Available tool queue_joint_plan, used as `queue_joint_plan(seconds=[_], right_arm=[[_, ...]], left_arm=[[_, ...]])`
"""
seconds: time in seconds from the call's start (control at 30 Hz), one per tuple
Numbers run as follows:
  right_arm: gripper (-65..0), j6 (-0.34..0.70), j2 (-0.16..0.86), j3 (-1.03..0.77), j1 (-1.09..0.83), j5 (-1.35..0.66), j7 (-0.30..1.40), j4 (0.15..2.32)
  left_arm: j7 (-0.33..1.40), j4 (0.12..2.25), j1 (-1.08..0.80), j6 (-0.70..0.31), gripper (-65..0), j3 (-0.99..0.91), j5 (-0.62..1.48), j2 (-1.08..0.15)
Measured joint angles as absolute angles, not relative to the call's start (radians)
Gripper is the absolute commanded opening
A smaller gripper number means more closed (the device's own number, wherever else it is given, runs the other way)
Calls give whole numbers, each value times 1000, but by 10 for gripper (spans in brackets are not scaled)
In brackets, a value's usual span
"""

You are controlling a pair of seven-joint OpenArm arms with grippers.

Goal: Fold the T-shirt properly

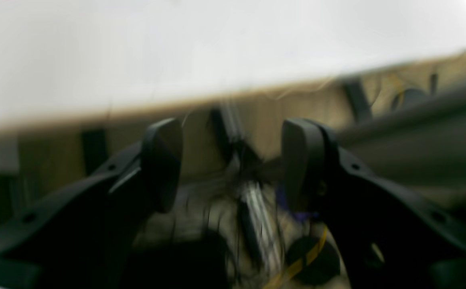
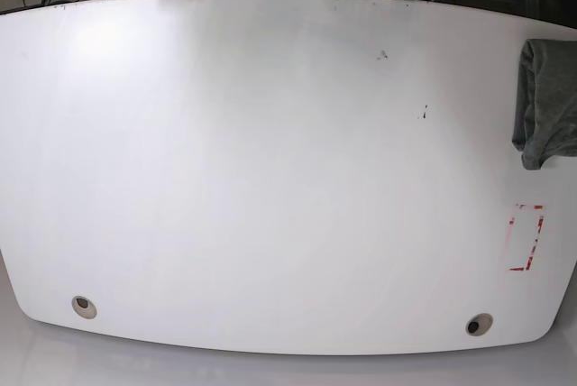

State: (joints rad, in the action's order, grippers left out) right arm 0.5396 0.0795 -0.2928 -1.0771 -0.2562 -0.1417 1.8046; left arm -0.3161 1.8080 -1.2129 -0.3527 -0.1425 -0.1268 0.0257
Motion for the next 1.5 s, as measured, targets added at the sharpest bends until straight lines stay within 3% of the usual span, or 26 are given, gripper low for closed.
queue_joint_plan(seconds=[0.23,0.37,0.7,1.07,1.37,1.5], right_arm=[[-585,561,43,-290,-1111,-246,-284,1579],[-585,574,41,-288,-1071,-159,-275,1415],[-585,566,47,-289,-822,-30,-388,933],[-582,566,63,-291,-560,-4,-400,590],[-579,517,83,-291,-435,-4,-398,403],[-579,478,97,-291,-384,69,-393,337]], left_arm=[[-420,1508,-1184,-273,-301,-128,-119,-38],[-412,1310,-1098,-263,-301,-128,-120,-55],[-429,812,-799,-262,-301,-128,-51,-104],[-442,316,-428,-269,-301,-42,-25,-135],[-410,65,-242,-266,-301,-38,-29,-138],[-300,31,-184,-266,-301,-38,-29,-136]])
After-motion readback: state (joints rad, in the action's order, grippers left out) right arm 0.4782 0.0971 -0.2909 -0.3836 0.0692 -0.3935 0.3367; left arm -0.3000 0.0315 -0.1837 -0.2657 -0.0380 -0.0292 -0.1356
